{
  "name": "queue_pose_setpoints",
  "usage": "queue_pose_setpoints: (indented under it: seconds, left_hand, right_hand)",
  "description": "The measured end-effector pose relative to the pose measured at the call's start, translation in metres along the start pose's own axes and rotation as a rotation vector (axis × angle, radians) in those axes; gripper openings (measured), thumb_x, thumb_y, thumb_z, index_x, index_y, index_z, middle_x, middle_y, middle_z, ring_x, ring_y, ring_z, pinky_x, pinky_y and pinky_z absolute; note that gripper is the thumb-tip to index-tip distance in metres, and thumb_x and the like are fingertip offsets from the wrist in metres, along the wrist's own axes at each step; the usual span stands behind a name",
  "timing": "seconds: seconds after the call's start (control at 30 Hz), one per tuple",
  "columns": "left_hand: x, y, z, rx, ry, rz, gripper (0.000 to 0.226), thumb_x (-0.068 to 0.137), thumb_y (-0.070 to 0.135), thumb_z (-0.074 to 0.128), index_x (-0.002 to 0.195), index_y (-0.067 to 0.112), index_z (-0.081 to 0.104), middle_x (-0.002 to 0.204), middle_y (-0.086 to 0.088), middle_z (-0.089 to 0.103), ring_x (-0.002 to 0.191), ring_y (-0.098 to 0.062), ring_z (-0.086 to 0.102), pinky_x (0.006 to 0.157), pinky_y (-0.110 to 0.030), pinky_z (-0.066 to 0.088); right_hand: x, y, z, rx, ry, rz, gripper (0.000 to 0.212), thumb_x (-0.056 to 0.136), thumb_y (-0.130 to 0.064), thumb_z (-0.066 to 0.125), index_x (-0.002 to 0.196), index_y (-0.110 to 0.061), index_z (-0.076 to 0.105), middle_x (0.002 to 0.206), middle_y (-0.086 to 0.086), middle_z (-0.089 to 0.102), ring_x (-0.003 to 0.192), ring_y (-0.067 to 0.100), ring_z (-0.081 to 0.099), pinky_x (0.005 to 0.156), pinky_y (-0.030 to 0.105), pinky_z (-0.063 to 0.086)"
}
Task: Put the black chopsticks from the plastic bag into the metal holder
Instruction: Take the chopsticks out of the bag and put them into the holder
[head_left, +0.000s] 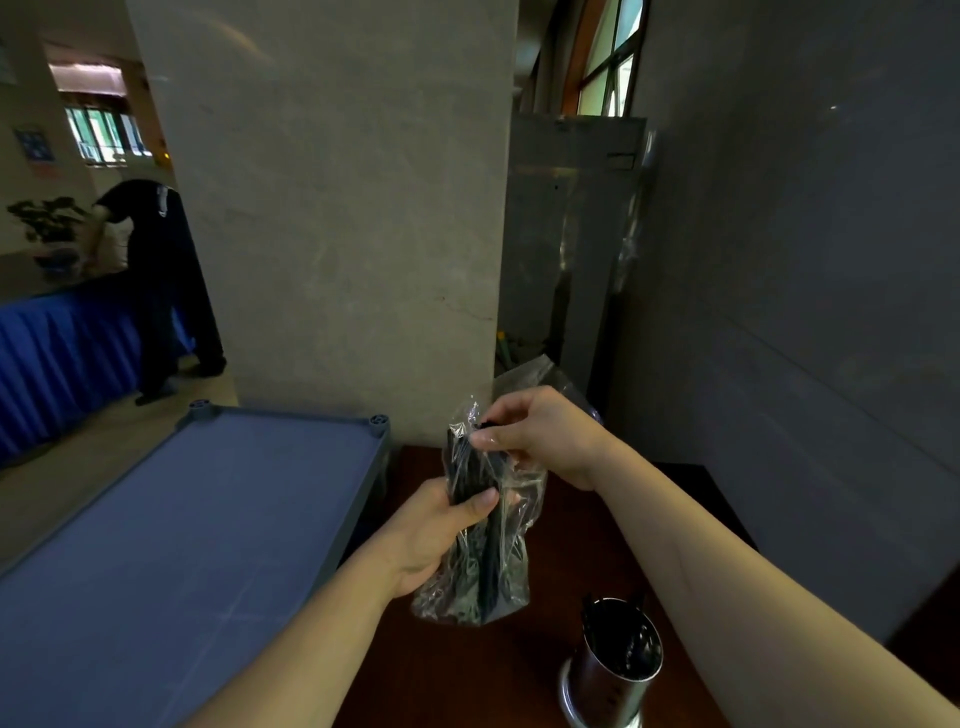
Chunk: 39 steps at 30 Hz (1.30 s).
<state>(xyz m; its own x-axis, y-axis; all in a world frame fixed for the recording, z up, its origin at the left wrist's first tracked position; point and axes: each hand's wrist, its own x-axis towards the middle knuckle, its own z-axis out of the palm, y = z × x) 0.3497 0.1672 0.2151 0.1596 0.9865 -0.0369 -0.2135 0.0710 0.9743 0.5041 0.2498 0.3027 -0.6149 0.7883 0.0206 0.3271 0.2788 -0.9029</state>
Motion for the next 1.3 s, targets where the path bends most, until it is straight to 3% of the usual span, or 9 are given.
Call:
queue_pose_setpoints:
  seconds: [0.13, 0.37, 0.53, 0.63, 0.73, 0.9, 1.0, 1.17, 1.3]
  left_hand:
    - [0.003, -0.004, -0.004, 0.042, -0.025, -0.023, 0.029, 0.090, 0.025, 0.071, 0.118, 0.015, 0.073, 0.124, -0.006, 0.073, 0.117, -0.014, 0.067, 0.086, -0.018, 0.053]
    - [0.007, -0.008, -0.004, 0.075, -0.069, -0.022, 0.030, 0.093, 0.014, 0.070, 0.122, 0.007, 0.068, 0.123, -0.010, 0.073, 0.119, -0.021, 0.067, 0.088, -0.021, 0.054]
    - [0.012, -0.005, -0.002, 0.116, -0.031, 0.005, 0.017, 0.094, 0.014, 0.067, 0.106, 0.003, 0.073, 0.110, -0.015, 0.075, 0.108, -0.024, 0.070, 0.084, -0.021, 0.054]
    - [0.014, -0.002, -0.001, 0.120, -0.023, 0.011, 0.011, 0.095, 0.015, 0.066, 0.100, 0.009, 0.074, 0.109, -0.017, 0.075, 0.108, -0.026, 0.070, 0.085, -0.023, 0.055]
    - [0.013, 0.000, 0.000, 0.100, -0.030, 0.008, 0.014, 0.095, 0.014, 0.065, 0.098, 0.019, 0.077, 0.109, -0.012, 0.076, 0.109, -0.022, 0.070, 0.084, -0.020, 0.055]
    - [0.009, 0.001, 0.001, 0.071, -0.011, 0.003, 0.016, 0.091, 0.018, 0.069, 0.102, 0.024, 0.079, 0.116, -0.005, 0.076, 0.114, -0.012, 0.068, 0.088, -0.020, 0.051]
    - [0.009, 0.001, 0.000, 0.069, -0.027, -0.012, 0.018, 0.092, 0.017, 0.068, 0.102, 0.028, 0.079, 0.118, -0.002, 0.076, 0.112, -0.009, 0.069, 0.082, -0.013, 0.053]
    - [0.012, -0.005, -0.002, 0.044, -0.018, -0.036, 0.022, 0.088, 0.019, 0.072, 0.108, 0.025, 0.078, 0.122, -0.002, 0.074, 0.114, -0.010, 0.068, 0.082, -0.015, 0.054]
    - [0.014, -0.010, -0.006, 0.095, -0.027, -0.025, 0.018, 0.089, 0.017, 0.071, 0.105, 0.014, 0.078, 0.116, -0.010, 0.076, 0.110, -0.013, 0.070, 0.080, -0.015, 0.054]
  right_hand:
    - [0.003, 0.003, -0.008, 0.195, 0.029, 0.020, 0.032, 0.088, -0.012, 0.076, 0.108, 0.011, 0.067, 0.090, 0.018, 0.062, 0.062, 0.016, 0.052, 0.057, 0.026, 0.041]
    - [0.014, 0.007, -0.013, 0.216, 0.185, -0.026, 0.014, 0.086, -0.014, 0.079, 0.095, -0.003, 0.075, 0.070, -0.001, 0.069, 0.055, 0.006, 0.055, 0.053, 0.021, 0.045]
    - [0.017, 0.007, -0.002, -0.092, 0.273, -0.067, 0.017, 0.092, -0.027, 0.073, 0.103, -0.015, 0.069, 0.079, -0.003, 0.070, 0.055, 0.000, 0.062, 0.051, 0.021, 0.047]
    - [0.018, 0.005, 0.004, -0.266, 0.237, -0.067, 0.031, 0.092, -0.030, 0.073, 0.116, -0.018, 0.057, 0.096, 0.000, 0.067, 0.080, 0.011, 0.066, 0.059, 0.026, 0.051]
    - [0.019, 0.004, 0.006, -0.258, 0.241, -0.031, 0.037, 0.090, -0.031, 0.074, 0.118, -0.015, 0.057, 0.100, 0.003, 0.066, 0.087, 0.016, 0.065, 0.065, 0.027, 0.051]
    - [0.019, 0.006, 0.002, -0.181, 0.287, -0.078, 0.018, 0.088, -0.021, 0.075, 0.089, -0.004, 0.070, 0.069, 0.004, 0.068, 0.047, 0.004, 0.059, 0.043, 0.020, 0.043]
    - [0.018, 0.006, -0.003, -0.071, 0.349, -0.081, 0.020, 0.090, -0.017, 0.073, 0.091, 0.002, 0.070, 0.065, 0.003, 0.066, 0.041, -0.002, 0.056, 0.040, 0.016, 0.040]
    - [0.012, -0.003, -0.012, 0.036, 0.387, -0.133, 0.015, 0.090, -0.006, 0.069, 0.090, 0.009, 0.069, 0.073, 0.010, 0.077, 0.062, 0.010, 0.075, 0.055, 0.021, 0.057]
    - [0.004, -0.016, -0.028, -0.018, 0.422, -0.173, 0.013, 0.090, -0.007, 0.067, 0.087, 0.004, 0.070, 0.075, 0.009, 0.078, 0.058, 0.006, 0.071, 0.050, 0.019, 0.049]
